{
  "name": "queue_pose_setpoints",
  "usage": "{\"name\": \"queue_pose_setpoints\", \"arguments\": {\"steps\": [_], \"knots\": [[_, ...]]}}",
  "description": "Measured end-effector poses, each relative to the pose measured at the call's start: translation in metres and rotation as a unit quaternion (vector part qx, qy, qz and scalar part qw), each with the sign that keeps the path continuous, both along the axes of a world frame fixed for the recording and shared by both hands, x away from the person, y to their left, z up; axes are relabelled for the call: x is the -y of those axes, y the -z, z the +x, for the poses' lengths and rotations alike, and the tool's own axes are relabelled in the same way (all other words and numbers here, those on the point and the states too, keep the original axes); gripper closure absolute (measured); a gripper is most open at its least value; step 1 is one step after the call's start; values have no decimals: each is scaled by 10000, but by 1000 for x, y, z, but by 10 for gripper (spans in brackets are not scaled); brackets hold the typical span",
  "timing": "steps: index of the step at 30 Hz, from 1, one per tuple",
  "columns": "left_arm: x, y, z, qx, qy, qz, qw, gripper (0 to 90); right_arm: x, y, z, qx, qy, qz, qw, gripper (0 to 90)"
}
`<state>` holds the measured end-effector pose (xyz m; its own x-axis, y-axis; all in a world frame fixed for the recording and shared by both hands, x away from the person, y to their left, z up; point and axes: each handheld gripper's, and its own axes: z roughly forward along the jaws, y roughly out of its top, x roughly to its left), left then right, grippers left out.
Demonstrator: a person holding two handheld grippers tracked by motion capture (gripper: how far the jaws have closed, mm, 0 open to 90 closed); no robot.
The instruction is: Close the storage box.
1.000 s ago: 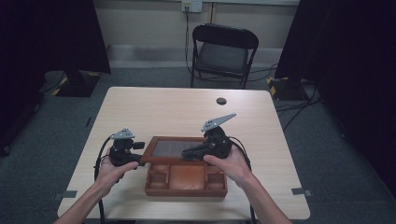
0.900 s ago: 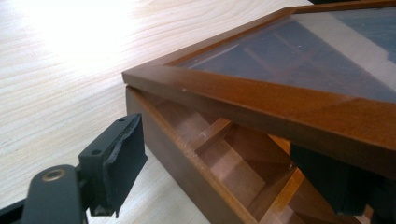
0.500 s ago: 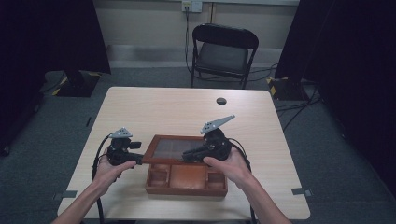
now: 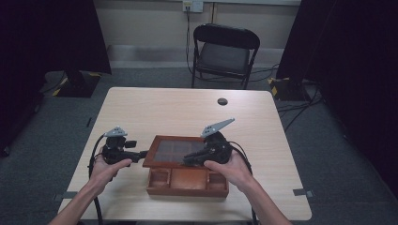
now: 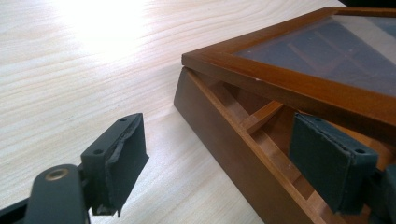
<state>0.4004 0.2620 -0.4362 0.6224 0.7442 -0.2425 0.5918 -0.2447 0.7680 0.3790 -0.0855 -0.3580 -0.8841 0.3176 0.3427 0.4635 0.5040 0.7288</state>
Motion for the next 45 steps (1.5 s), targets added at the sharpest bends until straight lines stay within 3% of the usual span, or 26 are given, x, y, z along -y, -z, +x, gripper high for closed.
{"name": "queue_pose_setpoints", "arguments": {"steps": [10, 25, 38, 42, 43, 45], "knots": [[-13, -3, 2, 46, -245, -8, 9997, 191, -4, 11, -7, -15, -59, -174, 9998, 818], [-14, -3, 3, 29, -238, 16, 9997, 190, -13, 50, -15, -211, -369, -628, 9971, 825], [-12, -1, 3, -28, -218, 99, 9997, 193, -20, 69, -17, -284, -431, -918, 9944, 826], [-12, 1, 4, -72, -216, 146, 9996, 193, -20, 69, -19, -339, -283, -918, 9948, 820], [-13, 1, 5, -81, -214, 143, 9996, 193, -19, 69, -19, -289, -274, -884, 9953, 813], [-13, 2, 5, -105, -243, 167, 9995, 193, -17, 70, -19, -320, -188, -785, 9962, 680]]}}
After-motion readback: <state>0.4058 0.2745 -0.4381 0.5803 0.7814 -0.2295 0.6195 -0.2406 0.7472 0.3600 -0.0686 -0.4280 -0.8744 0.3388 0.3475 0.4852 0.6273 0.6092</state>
